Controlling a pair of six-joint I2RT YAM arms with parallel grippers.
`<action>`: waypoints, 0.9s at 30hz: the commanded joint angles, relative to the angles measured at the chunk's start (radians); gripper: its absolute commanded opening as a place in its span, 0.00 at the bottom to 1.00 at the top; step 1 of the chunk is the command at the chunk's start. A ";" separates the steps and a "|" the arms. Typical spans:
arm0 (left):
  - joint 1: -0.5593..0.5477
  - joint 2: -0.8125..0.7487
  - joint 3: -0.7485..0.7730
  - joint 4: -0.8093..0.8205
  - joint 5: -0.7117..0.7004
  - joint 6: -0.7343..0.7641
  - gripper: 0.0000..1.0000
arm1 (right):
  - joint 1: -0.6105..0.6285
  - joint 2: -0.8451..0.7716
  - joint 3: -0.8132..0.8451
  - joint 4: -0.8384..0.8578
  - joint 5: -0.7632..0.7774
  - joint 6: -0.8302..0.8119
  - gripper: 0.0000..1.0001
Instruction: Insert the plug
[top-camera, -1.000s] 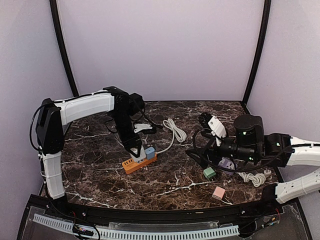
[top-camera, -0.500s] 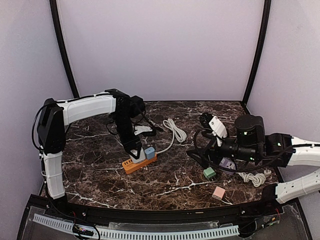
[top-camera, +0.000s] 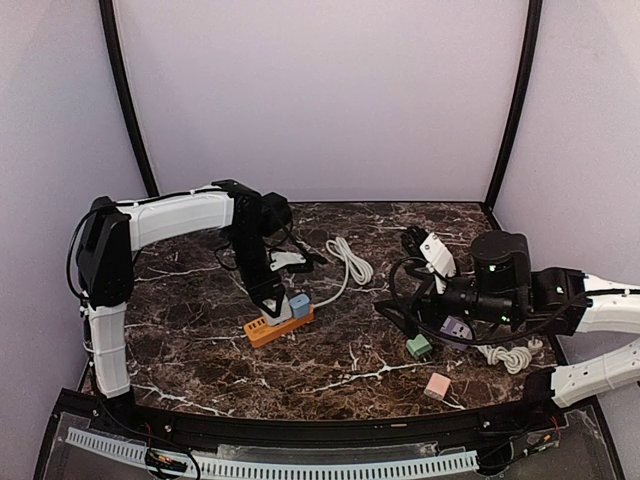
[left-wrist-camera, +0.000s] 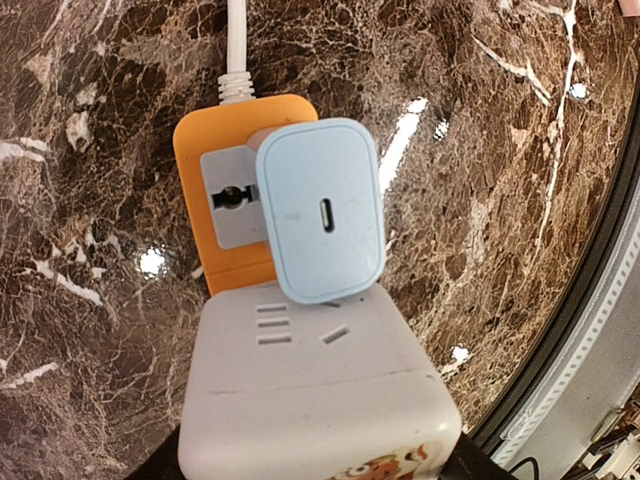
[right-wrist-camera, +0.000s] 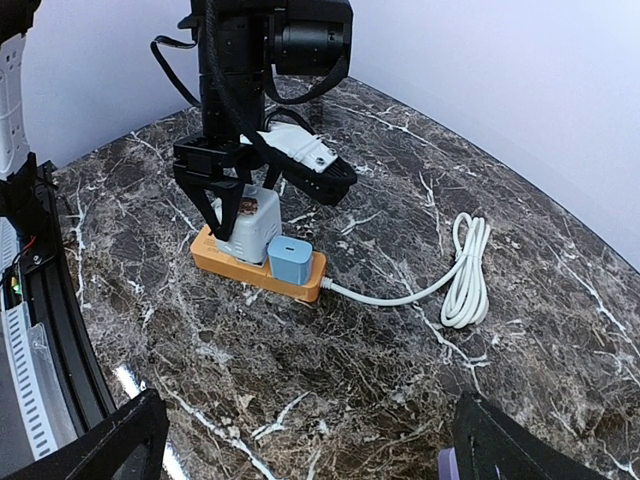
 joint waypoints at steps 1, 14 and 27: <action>0.005 0.001 -0.010 0.007 -0.008 0.006 0.01 | -0.005 -0.021 -0.014 0.005 0.001 0.015 0.99; 0.005 0.010 -0.012 0.019 -0.035 -0.005 0.01 | -0.005 -0.024 -0.022 0.001 0.005 0.017 0.99; 0.002 0.012 -0.023 0.046 -0.011 -0.134 0.01 | -0.005 -0.020 -0.026 0.002 0.009 0.025 0.99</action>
